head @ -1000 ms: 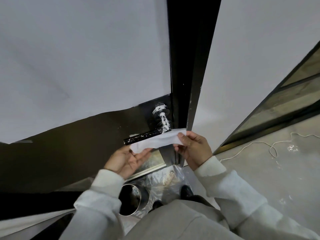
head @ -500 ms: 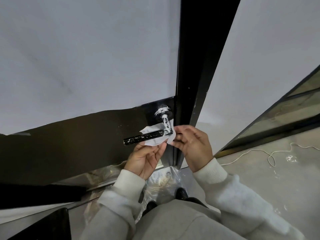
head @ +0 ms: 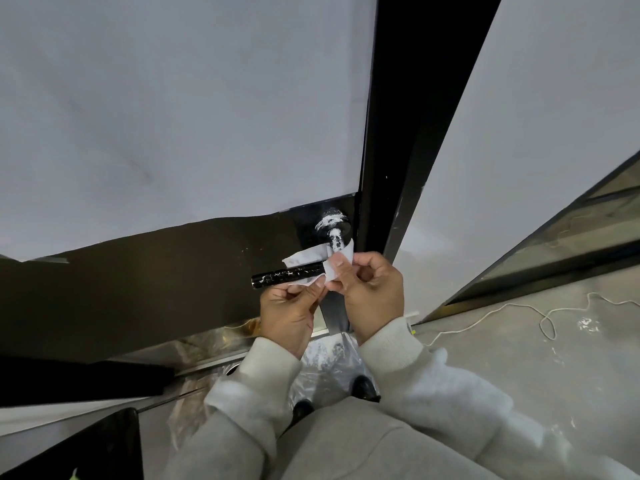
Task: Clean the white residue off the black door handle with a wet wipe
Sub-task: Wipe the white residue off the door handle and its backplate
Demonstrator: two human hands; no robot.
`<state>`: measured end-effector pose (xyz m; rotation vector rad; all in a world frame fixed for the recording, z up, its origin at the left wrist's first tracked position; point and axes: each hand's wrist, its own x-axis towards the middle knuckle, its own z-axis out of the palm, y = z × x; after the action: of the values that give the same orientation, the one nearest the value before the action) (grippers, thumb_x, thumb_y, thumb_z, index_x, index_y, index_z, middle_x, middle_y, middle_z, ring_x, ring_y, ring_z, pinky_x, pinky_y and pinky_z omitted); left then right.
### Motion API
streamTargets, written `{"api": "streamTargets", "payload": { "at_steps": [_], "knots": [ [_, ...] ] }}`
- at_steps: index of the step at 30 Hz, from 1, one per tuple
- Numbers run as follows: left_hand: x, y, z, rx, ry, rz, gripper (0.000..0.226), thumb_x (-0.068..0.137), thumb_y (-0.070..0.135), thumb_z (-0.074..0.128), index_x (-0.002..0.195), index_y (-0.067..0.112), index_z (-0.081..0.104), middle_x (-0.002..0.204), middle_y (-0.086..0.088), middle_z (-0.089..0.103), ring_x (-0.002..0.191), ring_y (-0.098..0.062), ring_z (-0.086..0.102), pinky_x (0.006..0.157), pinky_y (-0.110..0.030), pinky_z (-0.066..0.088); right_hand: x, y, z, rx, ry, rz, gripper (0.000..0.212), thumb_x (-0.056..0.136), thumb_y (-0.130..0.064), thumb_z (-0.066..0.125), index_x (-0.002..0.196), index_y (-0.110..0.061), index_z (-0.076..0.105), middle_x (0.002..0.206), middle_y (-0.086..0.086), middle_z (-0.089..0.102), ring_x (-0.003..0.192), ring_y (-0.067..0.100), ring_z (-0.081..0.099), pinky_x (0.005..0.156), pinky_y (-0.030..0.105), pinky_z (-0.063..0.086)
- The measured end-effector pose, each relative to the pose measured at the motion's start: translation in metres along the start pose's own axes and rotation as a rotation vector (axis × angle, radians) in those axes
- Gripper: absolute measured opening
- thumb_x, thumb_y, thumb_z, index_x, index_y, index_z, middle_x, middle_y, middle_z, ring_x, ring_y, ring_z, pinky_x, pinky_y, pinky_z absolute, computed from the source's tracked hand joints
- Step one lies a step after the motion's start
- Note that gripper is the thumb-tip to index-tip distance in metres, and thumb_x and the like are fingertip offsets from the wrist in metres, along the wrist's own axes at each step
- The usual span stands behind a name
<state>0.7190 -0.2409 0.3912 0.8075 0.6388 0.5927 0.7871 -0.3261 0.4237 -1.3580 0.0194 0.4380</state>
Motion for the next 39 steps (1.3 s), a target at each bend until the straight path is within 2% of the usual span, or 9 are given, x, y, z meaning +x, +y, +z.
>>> {"api": "streamTargets", "payload": {
  "at_steps": [6, 9, 14, 19, 21, 26, 29, 34, 39],
  "knots": [
    [-0.002, 0.006, -0.002, -0.062, 0.002, -0.042, 0.030, 0.069, -0.010, 0.066, 0.049, 0.013, 0.062, 0.059, -0.006, 0.059, 0.071, -0.021, 0.076, 0.072, -0.029, 0.061, -0.007, 0.008, 0.006, 0.402, 0.054, 0.150, 0.017, 0.087, -0.008, 0.071, 0.077, -0.002, 0.059, 0.060, 0.006, 0.060, 0.059, 0.015, 0.064, 0.061, 0.023, 0.058],
    [0.000, 0.009, -0.004, -0.059, -0.025, -0.051, 0.024, 0.069, -0.009, 0.065, 0.054, 0.010, 0.067, 0.065, -0.011, 0.067, 0.074, -0.022, 0.076, 0.073, -0.030, 0.061, -0.005, 0.005, 0.012, 0.304, 0.066, 0.145, 0.018, 0.078, -0.008, 0.080, 0.083, -0.008, 0.062, 0.055, -0.006, 0.060, 0.054, 0.012, 0.063, 0.060, 0.023, 0.057],
    [0.000, 0.006, -0.003, -0.070, -0.088, -0.067, 0.016, 0.074, -0.009, 0.063, 0.074, 0.001, 0.076, 0.083, -0.014, 0.077, 0.084, -0.023, 0.076, 0.079, -0.029, 0.060, -0.001, 0.005, 0.009, 0.188, 0.086, 0.053, 0.022, 0.086, -0.013, 0.076, 0.071, -0.007, 0.060, 0.053, 0.005, 0.061, 0.049, 0.014, 0.062, 0.056, 0.025, 0.056],
    [0.003, 0.003, -0.005, -0.251, -0.044, -0.260, 0.020, 0.079, -0.012, 0.060, 0.094, -0.007, 0.071, 0.096, -0.022, 0.074, 0.086, -0.029, 0.076, 0.076, -0.032, 0.062, 0.000, 0.004, 0.001, 0.339, 0.044, 0.110, 0.023, 0.090, -0.007, 0.069, 0.071, 0.003, 0.060, 0.053, 0.006, 0.061, 0.049, 0.012, 0.061, 0.053, 0.020, 0.055],
    [0.001, 0.003, -0.004, -0.318, -0.035, -0.312, 0.024, 0.080, -0.011, 0.058, 0.102, -0.006, 0.069, 0.101, -0.022, 0.073, 0.085, -0.026, 0.075, 0.073, -0.030, 0.062, 0.000, 0.001, -0.001, 0.272, -0.017, 0.066, 0.007, 0.085, 0.000, 0.072, 0.080, 0.003, 0.068, 0.059, 0.004, 0.068, 0.052, 0.011, 0.065, 0.055, 0.019, 0.057],
    [0.007, 0.001, -0.007, -0.366, -0.037, -0.357, 0.035, 0.091, -0.009, 0.049, 0.125, -0.009, 0.055, 0.107, -0.023, 0.071, 0.089, -0.027, 0.075, 0.076, -0.032, 0.062, 0.012, -0.003, -0.005, 0.032, -0.034, -0.012, 0.019, 0.083, -0.009, 0.078, 0.074, 0.004, 0.067, 0.058, 0.013, 0.060, 0.051, 0.016, 0.063, 0.054, 0.025, 0.057],
    [0.008, -0.002, -0.001, -0.337, -0.071, -0.387, 0.030, 0.086, -0.007, 0.054, 0.115, -0.007, 0.062, 0.102, -0.022, 0.074, 0.087, -0.027, 0.076, 0.075, -0.031, 0.062, 0.015, -0.006, -0.014, 0.019, -0.010, -0.001, 0.023, 0.086, -0.013, 0.076, 0.069, 0.000, 0.069, 0.056, 0.014, 0.060, 0.050, 0.018, 0.061, 0.054, 0.025, 0.056],
    [0.006, -0.008, 0.003, -0.325, -0.136, -0.353, 0.042, 0.064, 0.000, 0.085, 0.105, 0.000, 0.074, 0.106, -0.017, 0.076, 0.088, -0.022, 0.076, 0.076, -0.029, 0.062, 0.014, -0.007, -0.018, -0.143, -0.057, -0.030, 0.027, 0.071, -0.023, 0.089, 0.092, -0.010, 0.080, 0.080, 0.010, 0.077, 0.072, 0.024, 0.073, 0.071, 0.032, 0.061],
    [-0.006, -0.014, 0.001, -0.301, -0.087, -0.209, 0.019, 0.068, -0.002, 0.081, 0.086, -0.004, 0.075, 0.093, -0.018, 0.077, 0.088, -0.023, 0.076, 0.081, -0.030, 0.062, 0.008, -0.008, -0.014, -0.179, -0.063, -0.059, 0.033, 0.067, -0.014, 0.091, 0.096, -0.007, 0.077, 0.080, 0.002, 0.078, 0.074, 0.012, 0.073, 0.065, 0.016, 0.054]
  ]
}}
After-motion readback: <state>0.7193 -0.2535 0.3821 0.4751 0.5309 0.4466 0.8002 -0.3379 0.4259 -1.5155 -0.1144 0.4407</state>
